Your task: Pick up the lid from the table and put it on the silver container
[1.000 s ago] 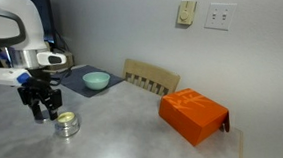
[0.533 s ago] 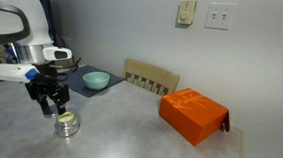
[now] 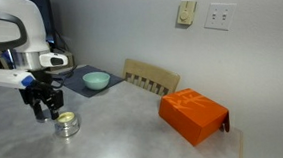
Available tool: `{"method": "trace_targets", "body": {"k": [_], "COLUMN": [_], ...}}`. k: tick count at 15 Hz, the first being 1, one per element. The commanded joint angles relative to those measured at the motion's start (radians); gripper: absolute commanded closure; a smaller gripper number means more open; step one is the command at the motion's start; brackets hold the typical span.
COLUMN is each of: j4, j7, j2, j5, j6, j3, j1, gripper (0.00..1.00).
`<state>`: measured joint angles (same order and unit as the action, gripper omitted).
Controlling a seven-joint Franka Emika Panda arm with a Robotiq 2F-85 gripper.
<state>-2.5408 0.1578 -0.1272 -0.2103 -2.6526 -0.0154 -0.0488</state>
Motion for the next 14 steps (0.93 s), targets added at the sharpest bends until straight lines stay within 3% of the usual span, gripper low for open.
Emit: {"method": "trace_targets", "body": {"k": [1, 11, 14], "j4": [0.035, 0.180, 0.195], "j7": [0.029, 0.128, 0.118], "j2": [-0.005, -0.054, -0.086], "j5": [0.004, 0.149, 0.147], "j6": [-0.004, 0.042, 0.061], "j3": [-0.002, 0.000, 0.002], "j1": [0.015, 0.070, 0.069], "gripper": [0.56, 0.56, 0.56]}}
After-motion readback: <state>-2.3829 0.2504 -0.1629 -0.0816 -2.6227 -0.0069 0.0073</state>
